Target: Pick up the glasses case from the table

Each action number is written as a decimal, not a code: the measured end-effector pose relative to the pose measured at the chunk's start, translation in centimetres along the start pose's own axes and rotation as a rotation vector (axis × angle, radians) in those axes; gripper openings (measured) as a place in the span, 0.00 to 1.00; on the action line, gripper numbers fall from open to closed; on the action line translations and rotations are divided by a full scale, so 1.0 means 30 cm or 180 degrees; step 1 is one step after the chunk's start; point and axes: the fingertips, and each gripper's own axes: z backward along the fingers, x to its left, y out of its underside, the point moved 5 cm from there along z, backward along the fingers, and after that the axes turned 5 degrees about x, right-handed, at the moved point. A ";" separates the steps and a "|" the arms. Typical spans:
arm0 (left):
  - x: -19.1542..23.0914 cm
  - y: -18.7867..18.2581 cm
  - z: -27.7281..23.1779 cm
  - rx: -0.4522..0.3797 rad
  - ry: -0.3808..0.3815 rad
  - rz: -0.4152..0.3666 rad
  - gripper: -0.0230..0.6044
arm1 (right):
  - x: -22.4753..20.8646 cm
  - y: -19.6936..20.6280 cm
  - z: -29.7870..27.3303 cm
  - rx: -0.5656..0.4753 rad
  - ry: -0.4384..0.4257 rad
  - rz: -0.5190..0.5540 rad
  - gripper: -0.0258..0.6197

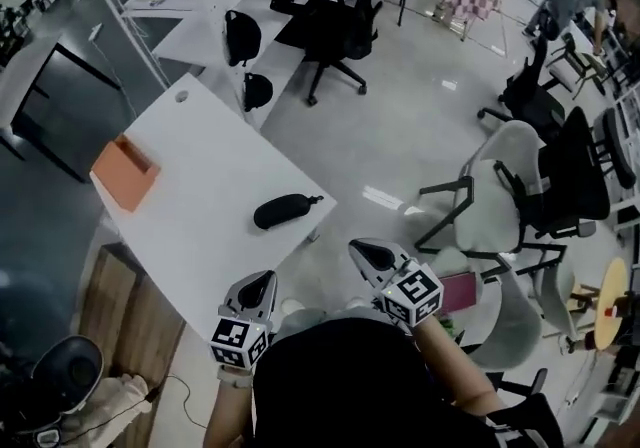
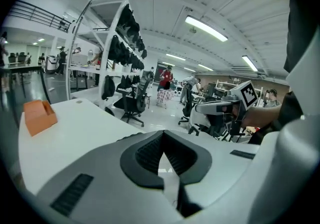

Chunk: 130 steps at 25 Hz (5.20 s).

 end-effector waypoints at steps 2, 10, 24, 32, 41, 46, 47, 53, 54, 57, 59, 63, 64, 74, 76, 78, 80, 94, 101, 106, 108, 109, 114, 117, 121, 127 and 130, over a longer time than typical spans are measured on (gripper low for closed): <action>0.061 0.035 0.047 -0.0036 -0.0105 0.0097 0.06 | 0.033 0.002 -0.096 0.0132 -0.0128 0.0075 0.08; 0.253 0.130 0.194 -0.0073 -0.0427 0.0329 0.06 | 0.114 0.007 -0.428 0.0561 -0.0425 0.0430 0.09; 0.346 0.165 0.273 -0.0175 -0.1455 0.1073 0.06 | 0.054 0.136 -0.904 0.1769 -0.1072 0.1617 0.59; 0.333 0.205 0.324 -0.0308 -0.2103 0.1602 0.07 | 0.028 0.249 -1.065 0.2392 -0.1524 0.2241 0.62; 0.283 0.226 0.327 -0.0325 -0.2508 0.1888 0.06 | -0.018 0.310 -1.172 0.2747 -0.1665 0.3283 0.63; 0.260 0.250 0.343 -0.0338 -0.2662 0.1990 0.06 | -0.017 0.312 -1.191 0.2937 -0.1755 0.3048 0.63; 0.257 0.253 0.345 -0.0336 -0.2685 0.2004 0.06 | -0.017 0.311 -1.193 0.2958 -0.1763 0.3024 0.63; 0.251 0.268 0.383 -0.0366 -0.2784 0.2052 0.06 | 0.003 0.308 -1.193 0.2984 -0.1740 0.2980 0.54; 0.251 0.270 0.388 -0.0371 -0.2787 0.2048 0.06 | 0.008 0.304 -1.192 0.2984 -0.1741 0.2956 0.53; 0.252 0.279 0.402 -0.0387 -0.2767 0.2033 0.06 | 0.035 0.276 -1.188 0.2923 -0.1743 0.2886 0.53; 0.262 0.277 0.408 -0.0394 -0.2740 0.2008 0.06 | 0.053 0.243 -1.187 0.2831 -0.1725 0.2871 0.53; 0.301 0.269 0.417 -0.0419 -0.2636 0.1911 0.06 | 0.092 0.162 -1.168 0.2636 -0.1672 0.2671 0.53; 0.314 0.268 0.421 -0.0430 -0.2600 0.1866 0.06 | 0.104 0.139 -1.159 0.2582 -0.1652 0.2590 0.53; 0.431 0.180 0.401 -0.0513 -0.2100 0.1428 0.06 | 0.185 -0.146 -1.004 0.1802 -0.1482 0.1755 0.53; 0.446 0.149 0.382 -0.0530 -0.1983 0.1318 0.06 | 0.190 -0.205 -0.956 0.1600 -0.1431 0.1653 0.53; 0.464 0.116 0.364 -0.0561 -0.1860 0.1208 0.07 | 0.190 -0.261 -0.906 0.1402 -0.1370 0.1543 0.53; 0.480 0.083 0.345 -0.0587 -0.1752 0.1112 0.07 | 0.193 -0.310 -0.859 0.1208 -0.1321 0.1438 0.53; 0.472 -0.104 0.214 -0.0601 -0.1084 0.0579 0.06 | 0.141 -0.398 -0.548 0.0516 -0.1031 0.0929 0.53; 0.450 -0.153 0.188 -0.0634 -0.0899 0.0430 0.06 | 0.110 -0.386 -0.459 0.0240 -0.0774 0.0625 0.53; 0.441 -0.163 0.181 -0.0629 -0.0848 0.0370 0.06 | 0.107 -0.372 -0.439 0.0203 -0.0711 0.0588 0.53; 0.436 -0.165 0.183 -0.0637 -0.0843 0.0359 0.06 | 0.110 -0.368 -0.435 0.0213 -0.0695 0.0594 0.53; 0.431 -0.165 0.183 -0.0639 -0.0842 0.0355 0.06 | 0.110 -0.365 -0.432 0.0213 -0.0693 0.0589 0.53; 0.417 -0.158 0.189 -0.0625 -0.0871 0.0370 0.06 | 0.116 -0.357 -0.430 0.0209 -0.0735 0.0599 0.53; 0.411 -0.149 0.194 -0.0624 -0.0893 0.0385 0.06 | 0.126 -0.353 -0.433 0.0219 -0.0761 0.0673 0.53; 0.406 -0.142 0.201 -0.0622 -0.0947 0.0395 0.06 | 0.122 -0.346 -0.443 0.0243 -0.0788 0.0635 0.53; 0.391 -0.123 0.215 -0.0588 -0.1020 0.0425 0.06 | 0.131 -0.337 -0.447 0.0302 -0.0796 0.0731 0.53; 0.383 -0.116 0.221 -0.0575 -0.1052 0.0430 0.06 | 0.133 -0.333 -0.446 0.0314 -0.0802 0.0742 0.53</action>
